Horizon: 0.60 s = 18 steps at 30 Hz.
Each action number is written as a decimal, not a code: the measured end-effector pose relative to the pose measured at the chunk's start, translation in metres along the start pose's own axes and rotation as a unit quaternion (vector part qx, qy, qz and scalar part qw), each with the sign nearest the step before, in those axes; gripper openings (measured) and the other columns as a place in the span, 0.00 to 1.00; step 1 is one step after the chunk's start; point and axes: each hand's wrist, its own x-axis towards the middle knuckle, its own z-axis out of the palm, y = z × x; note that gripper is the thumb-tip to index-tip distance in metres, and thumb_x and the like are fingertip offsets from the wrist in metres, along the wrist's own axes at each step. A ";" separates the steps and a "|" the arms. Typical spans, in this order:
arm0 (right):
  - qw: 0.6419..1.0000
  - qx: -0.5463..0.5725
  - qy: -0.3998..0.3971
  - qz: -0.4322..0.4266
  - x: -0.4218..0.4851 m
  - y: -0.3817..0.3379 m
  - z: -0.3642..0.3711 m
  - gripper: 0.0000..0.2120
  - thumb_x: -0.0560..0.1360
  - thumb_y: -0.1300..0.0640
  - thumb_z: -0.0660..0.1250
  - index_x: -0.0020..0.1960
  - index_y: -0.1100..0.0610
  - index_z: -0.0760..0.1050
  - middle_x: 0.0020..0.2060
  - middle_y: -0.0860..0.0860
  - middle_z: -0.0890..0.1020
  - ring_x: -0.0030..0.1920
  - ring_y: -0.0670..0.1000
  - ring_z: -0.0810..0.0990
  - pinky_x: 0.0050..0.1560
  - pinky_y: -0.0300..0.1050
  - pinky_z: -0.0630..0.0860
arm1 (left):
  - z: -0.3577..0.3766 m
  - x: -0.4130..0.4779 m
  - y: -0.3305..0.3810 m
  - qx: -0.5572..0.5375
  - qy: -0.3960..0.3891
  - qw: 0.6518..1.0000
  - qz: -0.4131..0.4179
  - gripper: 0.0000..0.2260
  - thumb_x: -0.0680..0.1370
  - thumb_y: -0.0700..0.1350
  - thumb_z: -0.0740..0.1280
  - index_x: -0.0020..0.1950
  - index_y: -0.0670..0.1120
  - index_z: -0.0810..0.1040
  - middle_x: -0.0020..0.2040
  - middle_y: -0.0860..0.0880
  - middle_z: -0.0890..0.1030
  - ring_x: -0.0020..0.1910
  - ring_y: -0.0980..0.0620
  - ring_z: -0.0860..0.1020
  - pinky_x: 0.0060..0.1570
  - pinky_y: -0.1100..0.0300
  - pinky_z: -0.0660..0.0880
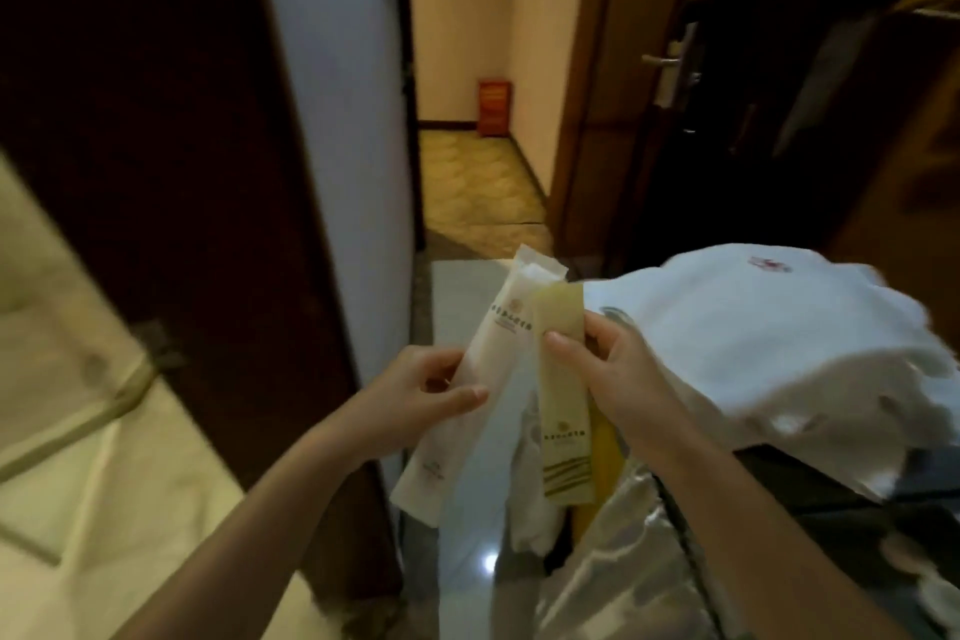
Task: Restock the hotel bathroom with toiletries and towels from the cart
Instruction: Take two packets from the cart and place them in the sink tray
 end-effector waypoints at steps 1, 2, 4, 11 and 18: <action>1.000 0.005 -0.028 0.006 0.003 0.003 0.010 0.05 0.76 0.52 0.65 0.50 0.48 0.78 0.41 0.43 0.83 0.43 0.49 0.83 0.43 0.47 0.80 | -0.003 -0.013 -0.006 0.004 0.026 0.999 -0.020 0.05 0.75 0.47 0.67 0.50 0.51 0.77 0.47 0.52 0.80 0.45 0.58 0.80 0.44 0.63 0.77; 0.998 0.007 -0.055 0.010 0.005 0.006 0.021 0.05 0.76 0.51 0.65 0.49 0.47 0.78 0.41 0.46 0.84 0.43 0.49 0.83 0.43 0.47 0.80 | -0.005 -0.027 -0.012 0.011 0.052 0.998 -0.040 0.05 0.75 0.48 0.67 0.50 0.50 0.78 0.46 0.53 0.80 0.45 0.59 0.80 0.44 0.63 0.77; 0.994 0.007 -0.108 0.004 0.007 0.009 0.042 0.04 0.76 0.51 0.65 0.46 0.46 0.79 0.40 0.48 0.84 0.41 0.48 0.83 0.39 0.41 0.81 | -0.007 -0.054 -0.023 0.028 0.108 0.991 -0.073 0.06 0.75 0.49 0.67 0.45 0.47 0.77 0.41 0.56 0.79 0.41 0.62 0.78 0.39 0.65 0.75; 0.958 0.034 -0.284 0.027 0.004 0.010 0.134 0.06 0.78 0.55 0.62 0.51 0.50 0.78 0.38 0.43 0.83 0.38 0.42 0.83 0.32 0.34 0.76 | -0.035 -0.154 -0.054 0.042 0.256 0.950 -0.172 0.06 0.76 0.48 0.67 0.43 0.46 0.77 0.36 0.57 0.76 0.36 0.61 0.75 0.38 0.66 0.71; 0.910 0.030 -0.413 -0.002 0.009 -0.010 0.248 0.06 0.77 0.55 0.62 0.49 0.45 0.76 0.39 0.40 0.83 0.40 0.40 0.82 0.31 0.31 0.76 | -0.082 -0.243 -0.086 -0.003 0.401 0.887 -0.228 0.05 0.75 0.43 0.67 0.48 0.42 0.79 0.43 0.45 0.81 0.40 0.57 0.78 0.40 0.62 0.75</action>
